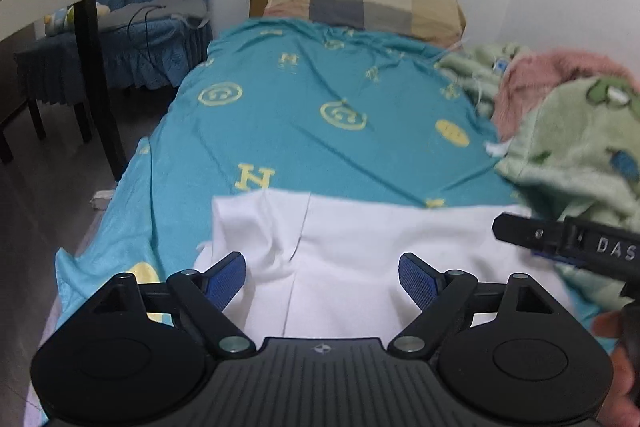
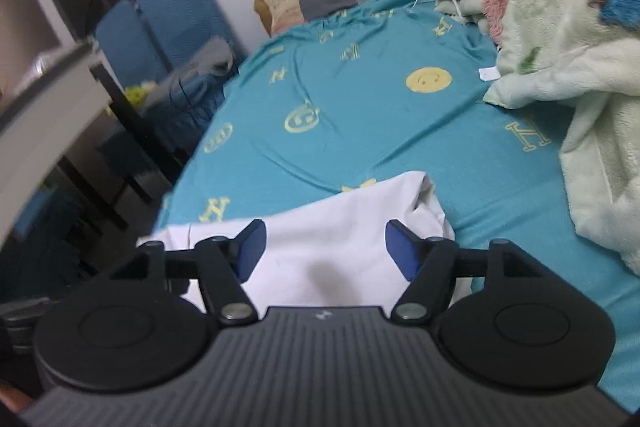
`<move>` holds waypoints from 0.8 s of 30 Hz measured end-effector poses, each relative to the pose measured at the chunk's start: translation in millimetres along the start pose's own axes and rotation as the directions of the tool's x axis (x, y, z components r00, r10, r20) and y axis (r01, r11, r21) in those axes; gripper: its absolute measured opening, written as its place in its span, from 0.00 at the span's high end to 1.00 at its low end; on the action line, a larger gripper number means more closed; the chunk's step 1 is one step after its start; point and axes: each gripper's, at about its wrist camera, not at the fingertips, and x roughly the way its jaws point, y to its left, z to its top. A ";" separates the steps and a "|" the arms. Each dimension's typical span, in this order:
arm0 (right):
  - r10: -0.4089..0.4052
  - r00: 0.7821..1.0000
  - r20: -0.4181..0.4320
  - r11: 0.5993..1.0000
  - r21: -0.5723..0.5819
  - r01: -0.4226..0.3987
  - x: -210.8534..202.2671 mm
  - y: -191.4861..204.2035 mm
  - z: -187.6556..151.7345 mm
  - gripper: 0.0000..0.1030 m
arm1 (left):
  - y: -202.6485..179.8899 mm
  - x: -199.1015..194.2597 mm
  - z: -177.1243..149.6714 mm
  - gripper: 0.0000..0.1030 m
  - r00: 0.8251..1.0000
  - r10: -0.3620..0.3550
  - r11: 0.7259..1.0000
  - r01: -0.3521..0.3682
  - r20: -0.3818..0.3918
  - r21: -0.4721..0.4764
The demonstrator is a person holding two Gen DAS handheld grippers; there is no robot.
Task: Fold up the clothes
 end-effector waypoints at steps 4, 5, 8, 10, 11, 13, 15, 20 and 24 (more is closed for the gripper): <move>-0.050 0.997 -0.056 0.996 -0.073 0.045 27.6 1.5 -5.2 0.34 | 4.1 28.4 -4.3 0.18 0.998 0.030 1.000 -0.030 -0.062 -0.001; -0.058 0.996 -0.071 0.995 -0.082 0.052 34.1 0.7 -6.7 0.35 | 4.0 33.2 -5.0 0.18 0.997 0.032 0.999 -0.032 -0.072 0.006; -0.062 0.994 -0.087 0.994 -0.093 0.054 40.4 -1.5 -10.4 0.35 | 2.5 34.5 -7.1 0.18 0.997 0.043 0.999 -0.041 -0.071 0.027; -0.061 0.995 -0.075 0.994 -0.093 0.054 36.0 -1.0 -11.8 0.35 | 2.2 29.8 -7.3 0.19 0.997 0.044 0.999 -0.042 -0.064 0.030; -0.062 0.996 -0.070 0.994 -0.092 0.056 32.2 -0.3 -12.6 0.35 | 2.8 25.9 -7.6 0.19 0.997 0.043 0.999 -0.041 -0.059 0.028; -0.061 0.997 -0.057 0.995 -0.083 0.056 20.7 0.7 -13.6 0.35 | 2.9 14.4 -8.6 0.19 0.998 0.042 0.999 -0.041 -0.045 0.028; -0.055 0.997 -0.044 0.996 -0.071 0.052 4.8 1.5 -15.6 0.35 | 1.4 -2.4 -11.5 0.19 0.999 0.041 0.998 -0.040 -0.029 0.040; -0.048 0.999 -0.025 0.997 -0.057 0.047 -42.6 7.8 -28.3 0.35 | -1.7 -51.0 -23.3 0.16 0.999 0.031 0.998 -0.031 0.011 0.062; -0.075 0.997 -0.024 0.993 -0.094 0.073 -70.5 14.5 -45.8 0.35 | -2.0 -77.7 -40.3 0.12 1.000 0.022 0.999 -0.022 0.005 0.046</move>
